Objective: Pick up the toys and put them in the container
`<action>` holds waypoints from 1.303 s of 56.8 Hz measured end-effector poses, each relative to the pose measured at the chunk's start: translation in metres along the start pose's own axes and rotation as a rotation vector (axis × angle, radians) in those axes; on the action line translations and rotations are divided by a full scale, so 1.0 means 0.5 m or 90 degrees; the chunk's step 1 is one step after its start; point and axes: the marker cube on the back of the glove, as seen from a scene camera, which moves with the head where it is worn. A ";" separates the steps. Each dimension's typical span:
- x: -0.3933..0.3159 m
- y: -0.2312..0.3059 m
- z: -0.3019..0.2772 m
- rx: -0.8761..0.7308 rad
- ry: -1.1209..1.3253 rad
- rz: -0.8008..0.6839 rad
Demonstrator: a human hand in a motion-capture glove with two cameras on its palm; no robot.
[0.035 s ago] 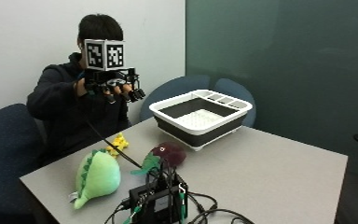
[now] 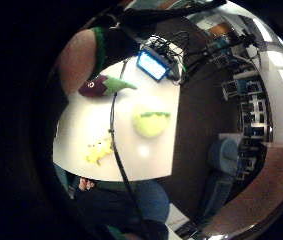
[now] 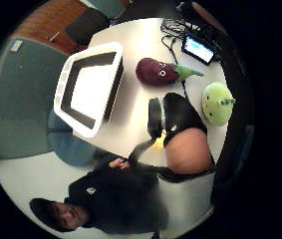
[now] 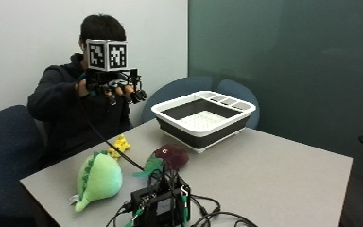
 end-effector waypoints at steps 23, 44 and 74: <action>0.102 -0.025 0.052 -0.010 -0.012 0.131; 0.229 -0.060 0.347 -0.170 -0.090 0.181; 0.129 -0.143 0.219 -0.047 0.045 0.012</action>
